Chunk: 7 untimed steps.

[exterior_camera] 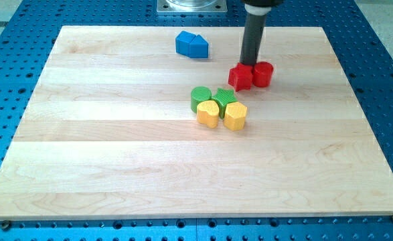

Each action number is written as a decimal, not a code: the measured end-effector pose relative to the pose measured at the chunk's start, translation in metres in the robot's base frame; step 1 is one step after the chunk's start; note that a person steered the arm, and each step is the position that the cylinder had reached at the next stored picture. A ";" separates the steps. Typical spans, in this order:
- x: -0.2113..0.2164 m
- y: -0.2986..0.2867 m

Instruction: Slide the red circle towards the bottom right side of the hexagon

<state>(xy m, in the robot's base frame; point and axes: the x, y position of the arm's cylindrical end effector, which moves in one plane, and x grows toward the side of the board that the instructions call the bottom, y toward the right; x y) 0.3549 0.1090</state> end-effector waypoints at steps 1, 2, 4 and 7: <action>0.026 0.016; 0.019 0.044; 0.065 0.063; 0.040 0.070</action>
<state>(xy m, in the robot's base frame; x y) 0.3947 0.1792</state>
